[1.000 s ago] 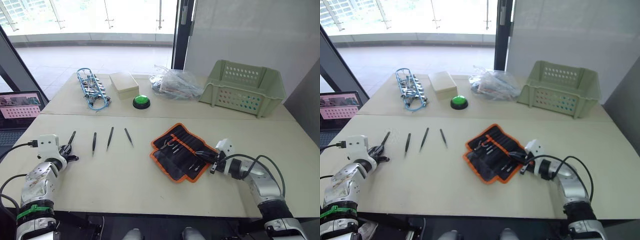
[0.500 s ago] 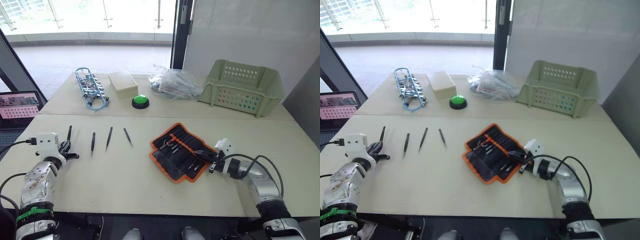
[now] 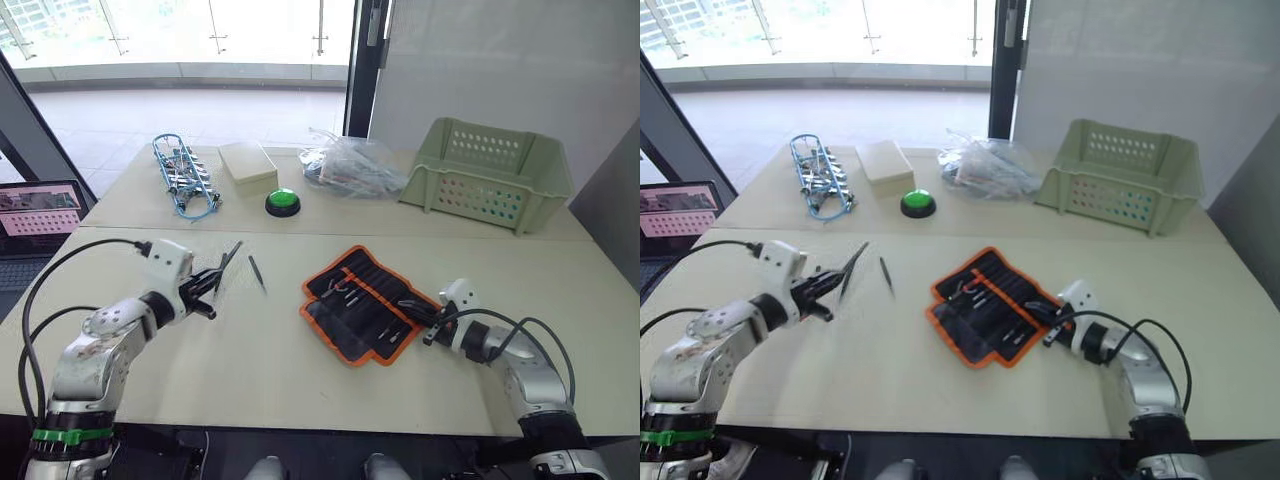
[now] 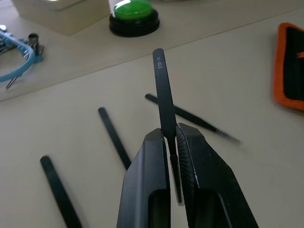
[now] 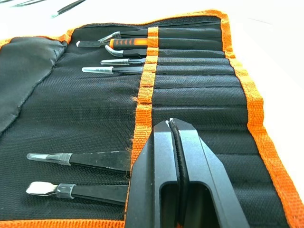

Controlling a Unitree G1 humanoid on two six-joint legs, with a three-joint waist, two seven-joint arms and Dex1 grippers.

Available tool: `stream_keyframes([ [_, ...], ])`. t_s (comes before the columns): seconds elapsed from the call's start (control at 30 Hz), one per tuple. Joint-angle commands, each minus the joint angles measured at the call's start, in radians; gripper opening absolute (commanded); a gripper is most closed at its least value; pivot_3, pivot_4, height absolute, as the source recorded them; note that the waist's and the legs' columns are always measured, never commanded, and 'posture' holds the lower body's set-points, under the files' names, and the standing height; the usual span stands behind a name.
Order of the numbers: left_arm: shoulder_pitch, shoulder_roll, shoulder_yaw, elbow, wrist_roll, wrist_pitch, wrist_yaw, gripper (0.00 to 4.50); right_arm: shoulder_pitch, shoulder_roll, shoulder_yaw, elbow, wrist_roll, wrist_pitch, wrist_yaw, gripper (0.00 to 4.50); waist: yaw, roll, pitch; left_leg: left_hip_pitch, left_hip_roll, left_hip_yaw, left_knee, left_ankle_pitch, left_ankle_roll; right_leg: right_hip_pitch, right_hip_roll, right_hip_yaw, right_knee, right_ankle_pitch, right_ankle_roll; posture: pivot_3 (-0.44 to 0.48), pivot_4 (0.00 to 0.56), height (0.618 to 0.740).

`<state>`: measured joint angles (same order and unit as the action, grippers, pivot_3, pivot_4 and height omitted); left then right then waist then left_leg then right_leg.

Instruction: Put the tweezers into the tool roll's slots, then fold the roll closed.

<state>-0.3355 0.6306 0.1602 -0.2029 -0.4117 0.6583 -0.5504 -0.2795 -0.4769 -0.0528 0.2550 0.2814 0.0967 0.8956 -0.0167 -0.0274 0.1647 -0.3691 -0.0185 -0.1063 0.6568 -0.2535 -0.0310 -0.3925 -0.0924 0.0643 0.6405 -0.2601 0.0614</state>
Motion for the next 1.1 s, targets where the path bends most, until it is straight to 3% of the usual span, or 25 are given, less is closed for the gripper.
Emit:
stream_keyframes([
  [0.03,-0.085,0.014,-0.067,-0.060,-0.012,0.050,-0.037,0.08,0.029,0.006,0.003,-0.026,0.005,0.020,-0.010,0.00,-0.002,0.000,0.000,0.000,0.000,0.000,0.000,0.000,0.000,0.000,0.000,0.000,0.000,0.000,0.000,0.000,0.150,0.740],
  [0.27,-0.293,-0.025,-0.271,-0.066,-0.037,0.245,-0.111,0.08,0.058,0.021,0.013,-0.072,0.009,0.035,-0.039,0.00,-0.005,0.000,0.000,0.000,0.000,0.000,-0.001,0.000,0.000,0.000,0.000,0.000,-0.001,0.000,0.000,0.000,0.150,0.740],
  [0.43,-0.391,-0.144,-0.300,-0.015,-0.084,0.414,-0.074,0.08,0.071,0.029,0.015,-0.096,0.011,0.047,-0.057,0.00,-0.006,0.000,0.000,0.000,0.000,0.000,-0.001,0.000,0.000,0.000,0.000,0.000,-0.001,0.000,0.001,0.000,0.150,0.740],
  [0.6,-0.408,-0.224,-0.371,-0.027,-0.059,0.529,-0.006,0.08,0.092,0.035,0.016,-0.120,0.013,0.053,-0.073,0.00,-0.010,0.000,0.000,0.000,0.000,0.000,-0.001,0.000,0.000,0.000,0.000,0.000,-0.001,-0.001,0.001,0.000,0.150,0.740],
  [0.73,-0.433,-0.189,-0.447,-0.013,-0.059,0.537,-0.075,0.08,0.103,0.036,0.014,-0.131,0.014,0.055,-0.078,0.00,-0.012,0.000,0.000,0.000,0.000,0.000,-0.002,0.000,0.000,-0.001,0.000,0.000,-0.001,-0.001,0.001,0.000,0.150,0.740],
  [1.1,-0.430,-0.218,-0.507,0.006,-0.025,0.562,-0.042,0.08,0.110,0.039,0.017,-0.126,0.010,0.043,-0.087,0.00,-0.013,0.000,0.000,0.000,0.000,0.000,-0.002,0.000,0.000,0.000,0.000,0.001,-0.001,-0.001,0.001,0.000,0.150,0.740],
])
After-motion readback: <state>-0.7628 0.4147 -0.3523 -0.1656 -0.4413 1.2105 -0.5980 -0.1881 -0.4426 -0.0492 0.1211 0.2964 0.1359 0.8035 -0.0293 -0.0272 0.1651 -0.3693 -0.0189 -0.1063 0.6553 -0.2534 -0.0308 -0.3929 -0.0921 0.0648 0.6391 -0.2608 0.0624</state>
